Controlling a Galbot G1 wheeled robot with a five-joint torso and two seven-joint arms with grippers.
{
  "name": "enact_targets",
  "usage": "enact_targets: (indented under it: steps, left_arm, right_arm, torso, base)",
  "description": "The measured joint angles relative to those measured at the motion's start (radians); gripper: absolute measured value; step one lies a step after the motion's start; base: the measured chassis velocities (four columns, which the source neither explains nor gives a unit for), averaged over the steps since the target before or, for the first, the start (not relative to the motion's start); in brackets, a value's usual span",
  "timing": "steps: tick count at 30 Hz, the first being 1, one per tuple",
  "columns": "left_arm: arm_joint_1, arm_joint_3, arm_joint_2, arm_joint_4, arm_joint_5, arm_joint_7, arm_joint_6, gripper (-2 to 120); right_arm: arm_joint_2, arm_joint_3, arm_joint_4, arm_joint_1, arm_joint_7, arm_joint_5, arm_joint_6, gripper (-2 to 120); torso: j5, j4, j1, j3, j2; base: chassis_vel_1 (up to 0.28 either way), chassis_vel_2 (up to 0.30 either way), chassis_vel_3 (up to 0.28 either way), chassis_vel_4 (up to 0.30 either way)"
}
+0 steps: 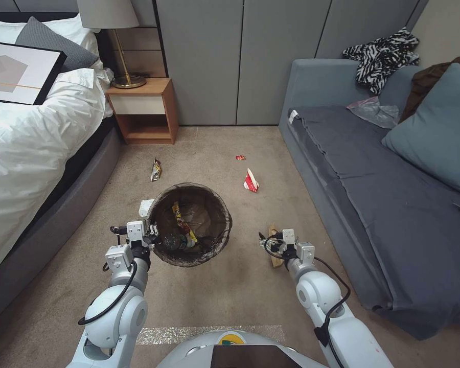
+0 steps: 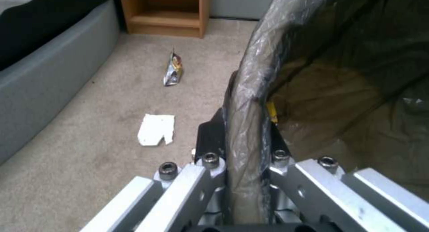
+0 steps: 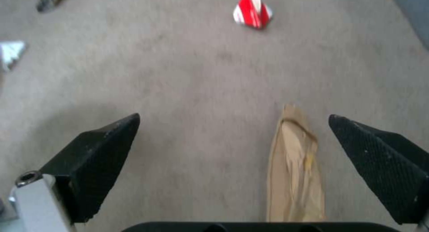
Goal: Pick up the trash bin, then pick up the garbage from the floor and place it into the trash bin.
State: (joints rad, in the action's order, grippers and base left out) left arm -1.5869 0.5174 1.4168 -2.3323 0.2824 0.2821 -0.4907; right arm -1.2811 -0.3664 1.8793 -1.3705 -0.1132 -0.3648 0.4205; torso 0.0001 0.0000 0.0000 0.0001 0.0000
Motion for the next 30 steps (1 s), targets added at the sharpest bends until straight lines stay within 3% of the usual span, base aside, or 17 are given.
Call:
enact_targets:
  steps: [12,19,30]
  left_arm:
    - [-0.001,-0.008,0.002,0.004,-0.005,0.001,0.001,4]
    - [-0.01,0.001,-0.003,0.001,-0.004,0.002,0.001,4]
    - [-0.01,0.001,-0.001,0.003,-0.007,0.002,0.002,4]
  right_arm:
    - [0.003,0.021,-0.156,0.069,0.016,0.007,0.022,100]
    - [-0.013,0.036,-0.364,0.17,0.041,0.058,-0.037,100]
    - [-0.024,0.038,-0.485,0.232,0.062,0.09,-0.094,100]
  torso:
    - [-0.0001,-0.0001,0.0,0.0,0.0]
    - [-0.0001,0.0,0.0,0.0,0.0]
    - [-0.0001,0.0,0.0,0.0,0.0]
  base:
    - [0.0,0.0,0.0,0.0]
    - [0.0,0.0,0.0,0.0]
    - [0.0,0.0,0.0,0.0]
